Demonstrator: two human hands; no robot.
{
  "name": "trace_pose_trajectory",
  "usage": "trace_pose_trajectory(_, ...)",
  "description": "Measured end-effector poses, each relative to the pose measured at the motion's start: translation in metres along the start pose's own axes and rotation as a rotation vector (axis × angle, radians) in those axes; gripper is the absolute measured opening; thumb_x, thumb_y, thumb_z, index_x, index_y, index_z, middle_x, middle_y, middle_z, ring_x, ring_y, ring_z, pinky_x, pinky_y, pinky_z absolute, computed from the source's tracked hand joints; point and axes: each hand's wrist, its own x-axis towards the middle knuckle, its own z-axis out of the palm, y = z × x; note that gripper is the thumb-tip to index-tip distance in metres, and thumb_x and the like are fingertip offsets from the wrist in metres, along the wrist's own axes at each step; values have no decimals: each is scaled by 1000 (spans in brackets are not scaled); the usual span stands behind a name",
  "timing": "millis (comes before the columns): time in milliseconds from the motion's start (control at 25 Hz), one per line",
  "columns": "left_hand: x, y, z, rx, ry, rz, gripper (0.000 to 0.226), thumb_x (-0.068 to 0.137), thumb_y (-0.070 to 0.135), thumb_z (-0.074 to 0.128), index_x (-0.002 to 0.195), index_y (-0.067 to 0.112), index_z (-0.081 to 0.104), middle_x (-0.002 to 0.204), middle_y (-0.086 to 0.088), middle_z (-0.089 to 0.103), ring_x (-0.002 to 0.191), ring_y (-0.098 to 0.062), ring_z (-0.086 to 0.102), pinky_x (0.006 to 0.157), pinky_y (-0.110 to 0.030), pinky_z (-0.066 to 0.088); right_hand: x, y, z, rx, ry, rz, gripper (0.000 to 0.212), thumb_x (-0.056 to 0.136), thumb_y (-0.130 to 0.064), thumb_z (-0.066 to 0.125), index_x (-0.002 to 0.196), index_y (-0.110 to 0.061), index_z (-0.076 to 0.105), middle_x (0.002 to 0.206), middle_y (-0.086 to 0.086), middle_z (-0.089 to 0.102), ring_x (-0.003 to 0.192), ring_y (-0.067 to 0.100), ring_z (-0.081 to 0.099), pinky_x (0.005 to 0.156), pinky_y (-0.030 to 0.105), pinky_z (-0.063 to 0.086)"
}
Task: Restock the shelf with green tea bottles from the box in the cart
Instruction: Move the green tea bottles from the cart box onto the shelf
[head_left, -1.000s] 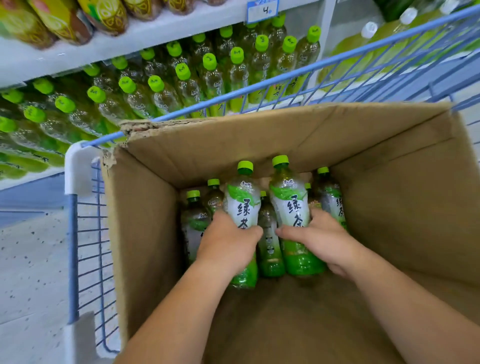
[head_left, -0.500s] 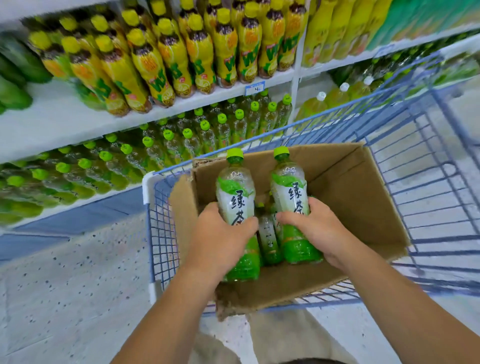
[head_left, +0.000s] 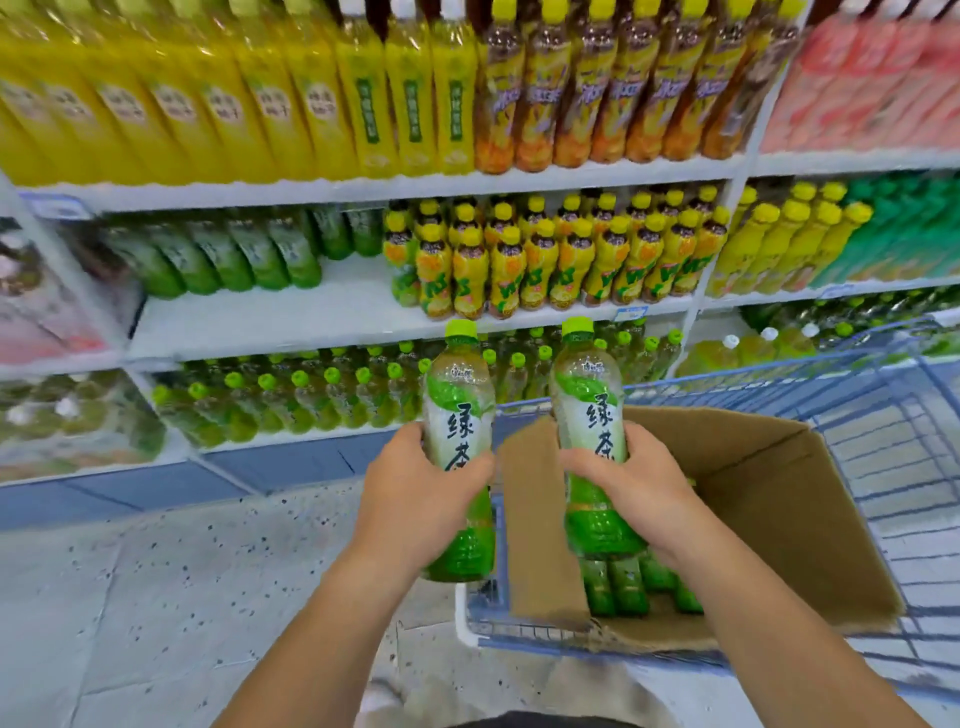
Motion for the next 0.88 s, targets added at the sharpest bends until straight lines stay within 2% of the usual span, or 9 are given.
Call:
trace_pose_trajectory(200, 14, -43, -94, -21, 91, -19, 29, 74, 43, 81, 92, 32, 62, 78, 15, 70, 67, 10, 63, 51, -19, 45, 5, -34, 103, -61, -64, -41, 30, 75, -40, 82, 99, -34, 64, 90, -10, 74, 79, 10, 71, 71, 37, 57)
trace_pose_trajectory(320, 33, -67, -140, -18, 129, -38, 31, 74, 46, 81, 93, 34, 60, 78, 20, 69, 69, 13, 62, 48, -13, 42, 18, -46, 162, -72, -101, -57, 33, 73, -41, 82, 99, -33, 64, 85, -12, 74, 71, 4, 70, 59, 29, 52)
trace_pose_trajectory(400, 55, -84, -161, -25, 161, -39, 32, 74, 45, 81, 93, 36, 57, 82, 31, 66, 70, 13, 62, 50, -15, 49, 34, -50, 195, -71, -127, -74, 33, 71, -43, 83, 97, -32, 65, 82, -19, 73, 68, 0, 69, 58, 29, 51)
trace_pose_trajectory(480, 82, -100, -176, -41, 199, -48, 33, 73, 45, 82, 93, 37, 56, 83, 32, 65, 71, 13, 63, 53, -18, 54, 57, -50, 226, -81, -148, -75, 33, 70, -43, 84, 96, -34, 65, 82, -20, 72, 68, 1, 69, 64, 34, 54)
trace_pose_trajectory(560, 112, -112, -185, -42, 223, -33, 33, 72, 44, 82, 94, 38, 57, 86, 36, 65, 71, 11, 64, 49, -14, 52, 85, -52, 252, -86, -176, -84, 32, 69, -43, 84, 95, -36, 66, 82, -18, 73, 68, 2, 70, 68, 36, 55)
trace_pose_trajectory(720, 182, -122, -193, -25, 265, 2, 36, 71, 42, 83, 96, 36, 59, 82, 20, 70, 68, 4, 66, 56, -33, 62, 145, -61, 286, -105, -184, -130, 32, 70, -42, 84, 95, -38, 65, 82, -23, 71, 69, -2, 67, 64, 33, 53)
trace_pose_trajectory(880, 258, -136, -190, 25, 284, 26, 37, 70, 45, 83, 96, 36, 58, 81, 17, 69, 69, 4, 65, 56, -33, 59, 215, -63, 307, -95, -181, -168, 32, 70, -46, 83, 96, -40, 64, 84, -28, 71, 71, -7, 66, 61, 28, 49)
